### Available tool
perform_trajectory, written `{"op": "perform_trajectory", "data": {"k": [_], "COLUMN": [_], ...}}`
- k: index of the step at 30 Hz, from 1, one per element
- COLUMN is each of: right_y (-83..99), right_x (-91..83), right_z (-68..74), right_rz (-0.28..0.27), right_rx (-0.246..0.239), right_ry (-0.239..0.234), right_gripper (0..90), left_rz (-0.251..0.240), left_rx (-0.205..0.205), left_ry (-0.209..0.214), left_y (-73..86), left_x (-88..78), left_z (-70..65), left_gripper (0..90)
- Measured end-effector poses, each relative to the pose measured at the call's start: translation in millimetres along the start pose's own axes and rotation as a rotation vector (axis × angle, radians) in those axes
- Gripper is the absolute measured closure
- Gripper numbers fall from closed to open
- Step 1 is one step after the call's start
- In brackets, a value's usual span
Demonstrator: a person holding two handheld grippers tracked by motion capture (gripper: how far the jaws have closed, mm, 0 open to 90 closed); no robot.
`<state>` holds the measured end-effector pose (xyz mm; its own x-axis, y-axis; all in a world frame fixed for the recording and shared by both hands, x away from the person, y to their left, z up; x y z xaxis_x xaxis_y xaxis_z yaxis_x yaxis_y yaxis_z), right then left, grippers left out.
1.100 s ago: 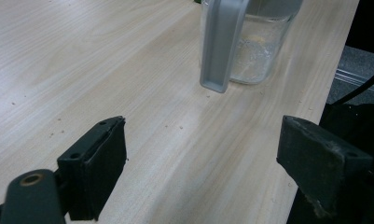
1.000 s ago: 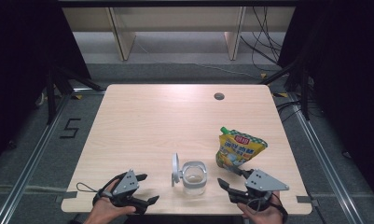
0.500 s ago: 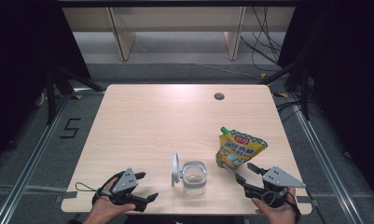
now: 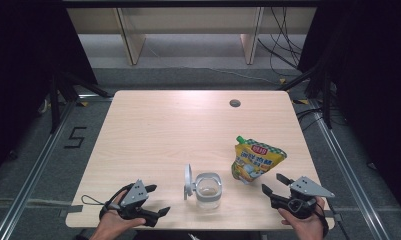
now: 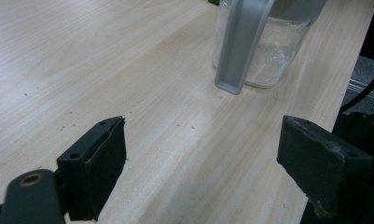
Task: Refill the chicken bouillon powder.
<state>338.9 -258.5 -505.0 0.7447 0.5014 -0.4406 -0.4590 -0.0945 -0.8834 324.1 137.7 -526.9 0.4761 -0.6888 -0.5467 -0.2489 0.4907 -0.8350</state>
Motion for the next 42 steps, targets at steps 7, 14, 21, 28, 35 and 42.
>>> {"op": "perform_trajectory", "data": {"k": [7, 14, 21, 28, 35, 42], "right_y": [4.5, 0.2, -3.0, -7.8, -11.2, -14.2], "right_x": [4.1, 19.1, 33.5, 44.1, 52.0, 60.5], "right_z": [-8.2, -11.8, -10.9, -10.8, -13.1, -14.0], "right_rz": [0.019, -0.01, -0.034, -0.06, -0.074, -0.088], "right_rx": [0.03, 0.004, -0.037, -0.026, -0.023, -0.064], "right_ry": [-0.024, -0.069, -0.097, -0.095, -0.11, -0.121], "right_gripper": [23.5, 18.9, 19.3, 21.0, 24.7, 24.7], "left_rz": [0.0, -0.007, 0.007, 0.017, 0.034, 0.011], "left_rx": [0.004, -0.003, 0.009, 0.008, 0.04, -0.004], "left_ry": [0.0, 0.0, 0.006, 0.0, 0.01, 0.003], "left_y": [-0.8, -0.7, 1.7, 3.4, 3.9, 3.4], "left_x": [-0.9, 1.1, 4.6, 5.6, 6.2, 6.8], "left_z": [-1.0, -2.2, -2.1, -1.5, -1.0, -2.3], "left_gripper": [14.9, 14.9, 14.9, 14.9, 15.0, 15.0]}}
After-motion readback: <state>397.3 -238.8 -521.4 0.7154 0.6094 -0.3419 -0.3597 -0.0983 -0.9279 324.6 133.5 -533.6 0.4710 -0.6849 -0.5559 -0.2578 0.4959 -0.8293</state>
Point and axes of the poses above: each handheld gripper's, and its own axes: x roughly forward along the jaws, y roughly out of its underside, z roughly to its left, the point moved 6 cm from there along x, roughly forward along the jaws, and after that the axes turned 7 degrees about x, right-handed, at the moved point
